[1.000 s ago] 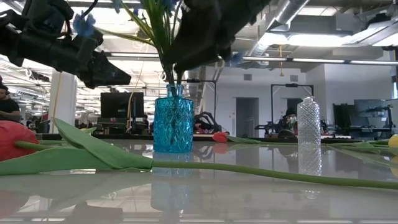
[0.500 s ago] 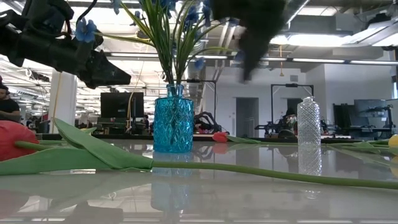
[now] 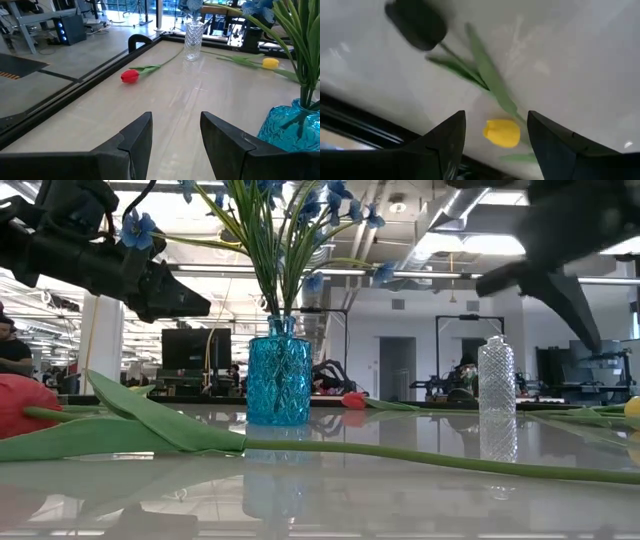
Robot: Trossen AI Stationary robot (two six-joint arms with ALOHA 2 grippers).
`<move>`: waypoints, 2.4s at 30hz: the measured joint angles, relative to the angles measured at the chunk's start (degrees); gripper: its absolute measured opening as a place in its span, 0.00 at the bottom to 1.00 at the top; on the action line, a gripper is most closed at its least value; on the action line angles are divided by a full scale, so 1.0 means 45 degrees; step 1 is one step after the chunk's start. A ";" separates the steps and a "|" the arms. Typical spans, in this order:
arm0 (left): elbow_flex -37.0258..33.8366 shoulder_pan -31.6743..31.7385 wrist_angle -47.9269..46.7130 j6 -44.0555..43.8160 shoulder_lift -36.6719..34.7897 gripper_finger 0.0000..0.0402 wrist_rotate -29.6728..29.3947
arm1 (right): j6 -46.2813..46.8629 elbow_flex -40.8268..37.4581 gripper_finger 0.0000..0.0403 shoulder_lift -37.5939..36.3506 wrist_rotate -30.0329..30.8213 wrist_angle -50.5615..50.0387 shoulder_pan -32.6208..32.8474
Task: Sort flowers into vase by color
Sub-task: Put the right black tulip into the blue vase
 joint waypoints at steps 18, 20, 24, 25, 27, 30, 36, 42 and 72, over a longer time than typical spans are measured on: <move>0.0000 0.0000 -0.0079 0.0058 0.0000 0.39 -0.0113 | -0.1775 -0.2647 0.59 0.0028 0.1653 0.1868 0.0833; 0.0000 0.0000 -0.0083 0.0058 0.0000 0.39 -0.0117 | -0.2195 -0.2952 0.59 0.0028 0.1648 0.2369 0.0839; 0.0000 0.0000 -0.0084 0.0058 0.0000 0.39 -0.0117 | -0.2602 -0.3365 0.58 0.0042 0.1687 0.3300 0.0829; 0.0001 0.0000 -0.0085 0.0058 0.0000 0.39 -0.0117 | -0.2592 -0.3433 0.58 0.0042 0.1692 0.3431 0.0829; 0.0005 0.0000 -0.0087 0.0059 0.0000 0.39 -0.0117 | -0.2609 -0.3553 0.55 0.0042 0.1701 0.3481 0.0829; 0.0005 0.0000 -0.0112 0.0063 0.0000 0.39 -0.0121 | -0.2650 -0.3623 0.46 0.0042 0.1774 0.3476 0.0887; 0.0005 0.0000 -0.0185 0.0063 0.0000 0.39 -0.0121 | -0.2294 -0.3633 0.18 0.0042 0.1779 0.3556 0.0907; 0.0005 0.0000 -0.0194 0.0063 0.0000 0.39 -0.0121 | -0.2247 -0.2771 0.06 0.0047 0.1891 0.3580 0.0677; 0.0005 0.0000 -0.0310 0.0056 0.0005 0.39 0.0151 | 0.1736 -0.2845 0.07 -0.4577 0.4337 2.0965 -0.0511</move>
